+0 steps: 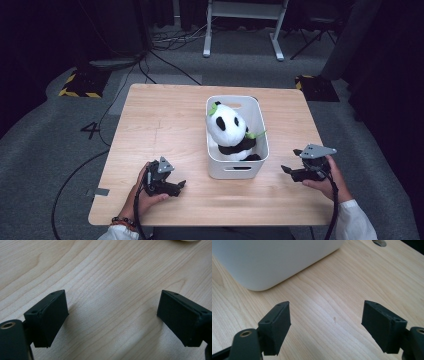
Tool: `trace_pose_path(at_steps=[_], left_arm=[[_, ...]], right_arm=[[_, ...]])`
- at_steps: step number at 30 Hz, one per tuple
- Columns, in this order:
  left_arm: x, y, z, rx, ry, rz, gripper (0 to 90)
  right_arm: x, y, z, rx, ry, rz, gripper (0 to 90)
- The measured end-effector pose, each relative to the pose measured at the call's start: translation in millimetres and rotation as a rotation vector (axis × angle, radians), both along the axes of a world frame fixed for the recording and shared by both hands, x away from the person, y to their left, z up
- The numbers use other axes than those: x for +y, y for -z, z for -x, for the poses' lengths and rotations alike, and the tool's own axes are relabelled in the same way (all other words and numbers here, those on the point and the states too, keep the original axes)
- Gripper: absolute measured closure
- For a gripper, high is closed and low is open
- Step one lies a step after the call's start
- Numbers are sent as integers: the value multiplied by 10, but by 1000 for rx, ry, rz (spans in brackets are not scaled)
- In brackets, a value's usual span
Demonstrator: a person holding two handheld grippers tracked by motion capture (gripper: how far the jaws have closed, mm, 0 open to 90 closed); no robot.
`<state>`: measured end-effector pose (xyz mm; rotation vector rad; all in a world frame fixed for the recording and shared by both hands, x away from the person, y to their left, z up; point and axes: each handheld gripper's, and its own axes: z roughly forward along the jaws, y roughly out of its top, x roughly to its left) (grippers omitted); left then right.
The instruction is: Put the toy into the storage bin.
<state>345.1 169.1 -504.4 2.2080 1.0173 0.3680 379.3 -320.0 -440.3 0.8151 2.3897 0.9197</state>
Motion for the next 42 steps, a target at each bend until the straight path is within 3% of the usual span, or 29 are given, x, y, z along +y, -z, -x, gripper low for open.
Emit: trace_pose_path(at_steps=[42], left_arm=[[0,0,0,0,0,0,99]], right_arm=[[-493,445,135,111,88,-47,233]])
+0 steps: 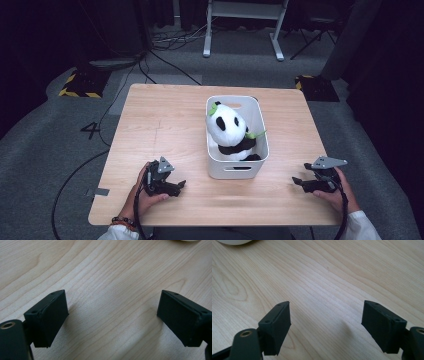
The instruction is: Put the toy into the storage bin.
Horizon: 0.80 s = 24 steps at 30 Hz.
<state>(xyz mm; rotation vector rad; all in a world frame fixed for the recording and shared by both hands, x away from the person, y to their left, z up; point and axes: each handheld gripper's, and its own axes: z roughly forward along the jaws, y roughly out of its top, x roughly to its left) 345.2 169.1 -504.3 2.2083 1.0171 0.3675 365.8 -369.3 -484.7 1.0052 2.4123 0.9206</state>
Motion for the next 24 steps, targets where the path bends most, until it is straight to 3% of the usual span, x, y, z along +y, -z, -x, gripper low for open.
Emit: trace_pose_path(at_steps=[7,10,16,24], left_arm=[[-3,-2,-11,-2,1,-5,97],[-3,-2,-12,-2,1,-5,96],[-9,-2,-21,3,4,-4,93],[-13,-1,-21,2,1,-4,92]], right_arm=[[-82,86,27,33,7,-17,234],[-125,129,44,45,6,-61,232],[-180,190,115,-4,16,-104,224],[-180,191,118,-5,20,-106,223]])
